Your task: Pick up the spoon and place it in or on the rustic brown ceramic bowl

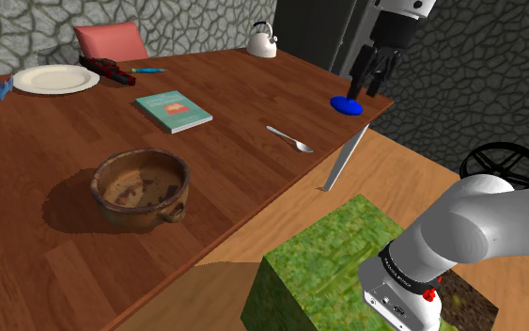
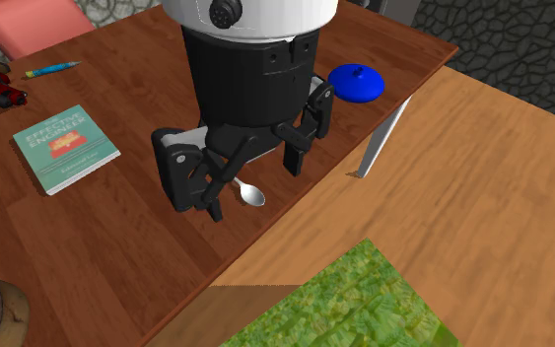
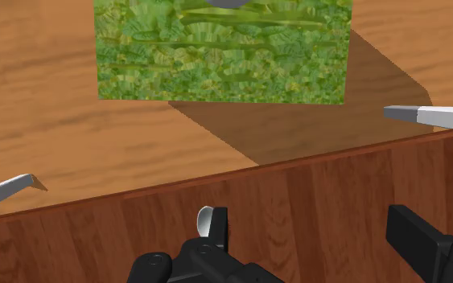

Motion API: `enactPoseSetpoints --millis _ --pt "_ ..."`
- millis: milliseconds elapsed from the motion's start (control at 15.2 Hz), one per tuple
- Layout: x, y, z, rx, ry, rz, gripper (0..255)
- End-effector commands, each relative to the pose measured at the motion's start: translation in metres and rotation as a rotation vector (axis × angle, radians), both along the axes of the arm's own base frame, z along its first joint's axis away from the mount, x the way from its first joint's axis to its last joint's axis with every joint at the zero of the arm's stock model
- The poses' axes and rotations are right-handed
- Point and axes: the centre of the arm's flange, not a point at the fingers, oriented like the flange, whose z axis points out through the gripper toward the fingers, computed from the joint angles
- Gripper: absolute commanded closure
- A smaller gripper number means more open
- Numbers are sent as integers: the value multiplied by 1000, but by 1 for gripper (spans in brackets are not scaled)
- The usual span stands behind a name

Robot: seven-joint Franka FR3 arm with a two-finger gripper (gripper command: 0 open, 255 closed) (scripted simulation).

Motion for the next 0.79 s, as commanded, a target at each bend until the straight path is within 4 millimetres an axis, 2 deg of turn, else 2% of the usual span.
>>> enactPoseSetpoints --millis 0,726 --pt "0 0 0 0 0 0 0" --pt "113 -26 -99 19 48 77 0"
